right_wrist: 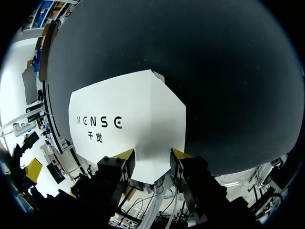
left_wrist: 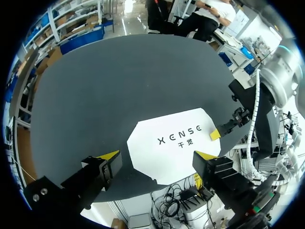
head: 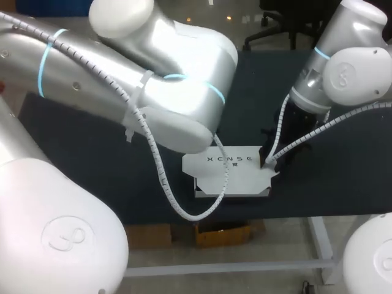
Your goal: Assemble the packaging by folding the flat box into shape, placing the metal phone stand inside, and closing the box properly
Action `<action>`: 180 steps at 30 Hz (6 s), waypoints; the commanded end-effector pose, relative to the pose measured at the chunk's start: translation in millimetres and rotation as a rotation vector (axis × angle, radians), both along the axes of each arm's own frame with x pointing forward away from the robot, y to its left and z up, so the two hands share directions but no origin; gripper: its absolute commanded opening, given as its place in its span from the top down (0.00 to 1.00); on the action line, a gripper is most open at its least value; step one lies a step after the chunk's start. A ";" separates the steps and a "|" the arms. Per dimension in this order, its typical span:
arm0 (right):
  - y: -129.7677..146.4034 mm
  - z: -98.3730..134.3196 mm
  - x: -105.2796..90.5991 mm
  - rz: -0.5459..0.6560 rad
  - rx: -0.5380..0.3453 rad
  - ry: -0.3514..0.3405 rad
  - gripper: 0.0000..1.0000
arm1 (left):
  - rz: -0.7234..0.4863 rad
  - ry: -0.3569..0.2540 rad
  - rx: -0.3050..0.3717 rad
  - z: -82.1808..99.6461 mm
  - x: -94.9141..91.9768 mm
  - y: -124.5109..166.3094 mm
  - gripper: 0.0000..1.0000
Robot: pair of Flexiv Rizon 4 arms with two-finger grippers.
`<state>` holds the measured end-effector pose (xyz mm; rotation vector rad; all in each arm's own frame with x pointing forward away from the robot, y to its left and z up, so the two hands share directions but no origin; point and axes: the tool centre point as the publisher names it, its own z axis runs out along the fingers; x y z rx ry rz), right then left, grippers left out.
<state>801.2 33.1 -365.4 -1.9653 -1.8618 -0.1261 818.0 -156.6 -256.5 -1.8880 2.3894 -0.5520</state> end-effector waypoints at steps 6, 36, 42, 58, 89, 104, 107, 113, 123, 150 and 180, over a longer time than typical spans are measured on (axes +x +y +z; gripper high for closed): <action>2.0 -1.5 -4.0 -0.008 -0.005 -0.012 0.55 | 0.003 0.256 0.050 0.2 -4.3 -8.1 0.00; 1.7 -4.7 -5.3 -0.023 -0.016 -0.031 0.56 | 0.160 0.355 -0.086 -53.9 -14.7 -7.6 0.63; 1.1 -5.5 -5.3 -0.029 -0.016 -0.044 0.56 | 0.169 0.332 -0.077 -64.7 -14.9 -8.2 0.62; -0.9 -7.1 -5.6 -0.042 -0.014 -0.072 0.55 | 0.215 0.317 -0.037 -89.1 -9.8 -11.0 0.60; 0.6 -6.0 -8.9 -0.059 -0.011 -0.147 0.54 | 0.241 0.371 0.015 -97.2 -8.9 -2.8 0.61; -1.0 -7.3 -9.8 -0.066 -0.006 -0.164 0.52 | 0.232 0.384 0.011 -105.1 -5.4 -0.5 0.67; -0.8 -7.2 -9.7 -0.066 -0.005 -0.161 0.52 | 0.230 0.387 0.011 -105.5 -5.5 -0.4 0.70; -0.7 -7.1 -9.7 -0.067 -0.004 -0.159 0.50 | 0.230 0.388 0.012 -105.5 -5.6 -0.4 0.74; -0.7 -7.1 -9.7 -0.067 -0.004 -0.159 0.33 | 0.230 0.388 0.012 -105.5 -5.6 -0.4 0.63; -0.7 -7.1 -9.7 -0.067 -0.004 -0.159 0.52 | 0.230 0.388 0.012 -105.5 -5.6 -0.4 0.64; -2.8 -11.3 -10.8 -0.067 -0.007 -0.231 0.42 | 0.233 0.324 -0.003 -104.8 -16.6 -0.4 0.65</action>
